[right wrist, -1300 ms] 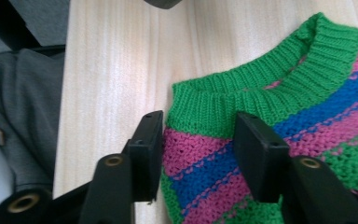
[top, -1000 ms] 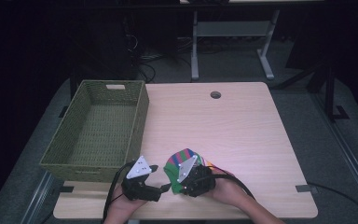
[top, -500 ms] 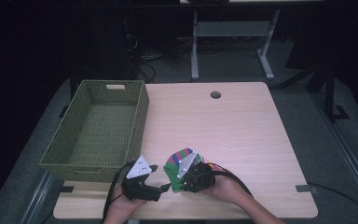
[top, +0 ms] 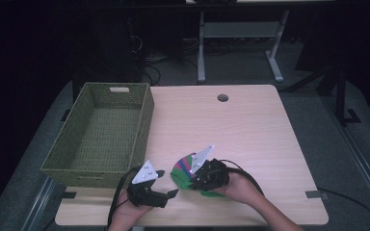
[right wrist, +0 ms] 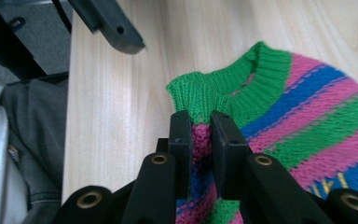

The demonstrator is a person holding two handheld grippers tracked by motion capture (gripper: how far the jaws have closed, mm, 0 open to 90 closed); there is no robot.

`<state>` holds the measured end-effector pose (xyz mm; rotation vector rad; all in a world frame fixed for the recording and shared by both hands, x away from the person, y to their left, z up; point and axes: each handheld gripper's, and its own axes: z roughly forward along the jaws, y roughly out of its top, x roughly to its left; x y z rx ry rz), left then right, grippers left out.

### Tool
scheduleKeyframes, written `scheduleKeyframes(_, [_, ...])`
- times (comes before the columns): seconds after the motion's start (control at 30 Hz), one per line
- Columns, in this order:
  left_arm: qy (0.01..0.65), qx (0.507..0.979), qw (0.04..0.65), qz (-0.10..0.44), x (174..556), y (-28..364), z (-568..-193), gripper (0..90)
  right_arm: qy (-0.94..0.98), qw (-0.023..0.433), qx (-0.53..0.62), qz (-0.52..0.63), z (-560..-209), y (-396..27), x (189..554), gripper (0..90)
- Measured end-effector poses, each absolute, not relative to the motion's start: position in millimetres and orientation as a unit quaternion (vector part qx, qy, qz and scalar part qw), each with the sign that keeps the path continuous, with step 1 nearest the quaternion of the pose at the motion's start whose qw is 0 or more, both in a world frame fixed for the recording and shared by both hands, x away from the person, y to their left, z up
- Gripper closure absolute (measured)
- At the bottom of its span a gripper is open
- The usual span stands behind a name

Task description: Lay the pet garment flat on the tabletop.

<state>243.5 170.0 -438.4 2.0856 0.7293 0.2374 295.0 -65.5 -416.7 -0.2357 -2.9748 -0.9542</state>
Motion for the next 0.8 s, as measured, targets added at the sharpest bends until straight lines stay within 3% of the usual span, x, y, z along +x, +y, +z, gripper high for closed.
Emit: scheduleKeyframes(0.8, [0.275,0.830,0.475,0.096,253,155,-433,20.7,-0.922,-0.012,-0.101,-0.373,-349,-121,309,79.0])
